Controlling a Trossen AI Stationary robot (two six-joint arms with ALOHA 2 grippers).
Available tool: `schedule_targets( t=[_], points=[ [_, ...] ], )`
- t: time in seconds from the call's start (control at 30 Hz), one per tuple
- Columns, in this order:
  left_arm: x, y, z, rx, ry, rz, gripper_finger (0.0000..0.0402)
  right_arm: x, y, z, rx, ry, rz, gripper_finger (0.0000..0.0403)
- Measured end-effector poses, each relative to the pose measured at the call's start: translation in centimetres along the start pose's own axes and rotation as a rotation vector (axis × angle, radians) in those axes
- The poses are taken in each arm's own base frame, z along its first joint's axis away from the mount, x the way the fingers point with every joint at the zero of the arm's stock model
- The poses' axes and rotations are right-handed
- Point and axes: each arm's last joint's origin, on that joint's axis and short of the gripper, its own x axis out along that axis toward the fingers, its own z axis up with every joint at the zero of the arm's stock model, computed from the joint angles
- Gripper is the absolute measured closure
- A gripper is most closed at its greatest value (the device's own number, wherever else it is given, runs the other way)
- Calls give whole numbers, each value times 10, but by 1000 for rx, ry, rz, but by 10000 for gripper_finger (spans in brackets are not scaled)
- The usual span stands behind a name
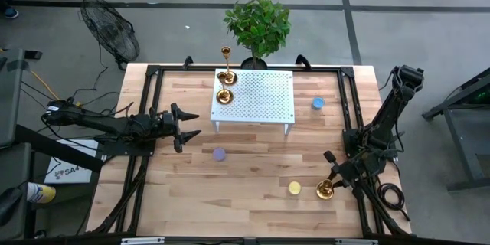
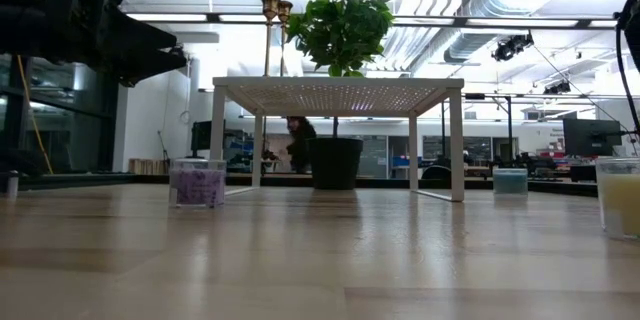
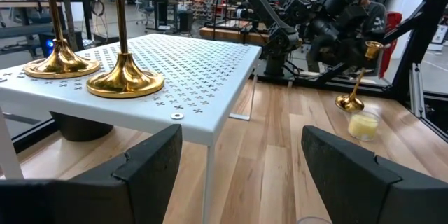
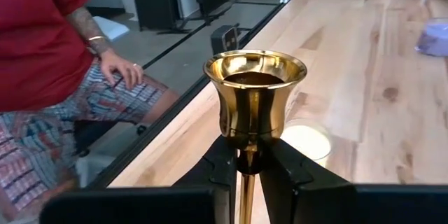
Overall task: Pick & Place candle stick holders
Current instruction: Put the gold candle holder on the shelf
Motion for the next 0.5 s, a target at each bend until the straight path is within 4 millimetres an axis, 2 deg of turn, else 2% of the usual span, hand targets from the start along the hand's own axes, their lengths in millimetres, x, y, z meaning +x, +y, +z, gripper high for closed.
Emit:
schedule_targets(
  t=[0.27, 0.5],
  points=[
    [0, 0, 0, 0, 0, 0, 110, 0, 0, 8, -7, -72, -80, 370],
    [0, 0, 0, 0, 0, 0, 110, -2, 0, 30, -70, -161, -258, 367]
  ],
)
